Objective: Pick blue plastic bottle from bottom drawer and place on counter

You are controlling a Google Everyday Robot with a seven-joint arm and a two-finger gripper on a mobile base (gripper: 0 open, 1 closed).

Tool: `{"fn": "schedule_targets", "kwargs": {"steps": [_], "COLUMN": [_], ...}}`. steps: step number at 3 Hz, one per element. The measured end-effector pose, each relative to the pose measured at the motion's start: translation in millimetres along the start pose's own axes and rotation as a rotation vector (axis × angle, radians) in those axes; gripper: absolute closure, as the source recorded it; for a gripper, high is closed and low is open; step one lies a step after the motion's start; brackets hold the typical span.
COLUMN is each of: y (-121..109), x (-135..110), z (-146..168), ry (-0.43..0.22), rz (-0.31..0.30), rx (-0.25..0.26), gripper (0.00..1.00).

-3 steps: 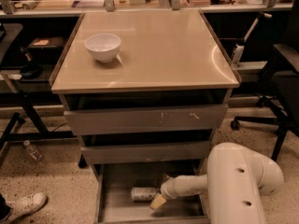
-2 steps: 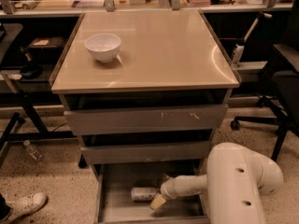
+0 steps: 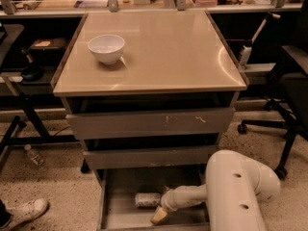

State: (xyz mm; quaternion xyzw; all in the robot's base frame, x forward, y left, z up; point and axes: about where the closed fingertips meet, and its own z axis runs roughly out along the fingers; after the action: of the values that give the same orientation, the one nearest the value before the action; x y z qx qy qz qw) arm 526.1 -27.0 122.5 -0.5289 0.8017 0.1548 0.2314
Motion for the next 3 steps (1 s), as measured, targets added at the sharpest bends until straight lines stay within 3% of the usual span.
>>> {"fn": "schedule_targets", "kwargs": {"steps": [1, 3], "y": [12, 20], "x": [-5, -11], "z": [18, 35], "ry": [0.005, 0.012], "rz": [-0.028, -0.065], "rx": [-0.038, -0.055], "gripper": [0.00, 0.43]}}
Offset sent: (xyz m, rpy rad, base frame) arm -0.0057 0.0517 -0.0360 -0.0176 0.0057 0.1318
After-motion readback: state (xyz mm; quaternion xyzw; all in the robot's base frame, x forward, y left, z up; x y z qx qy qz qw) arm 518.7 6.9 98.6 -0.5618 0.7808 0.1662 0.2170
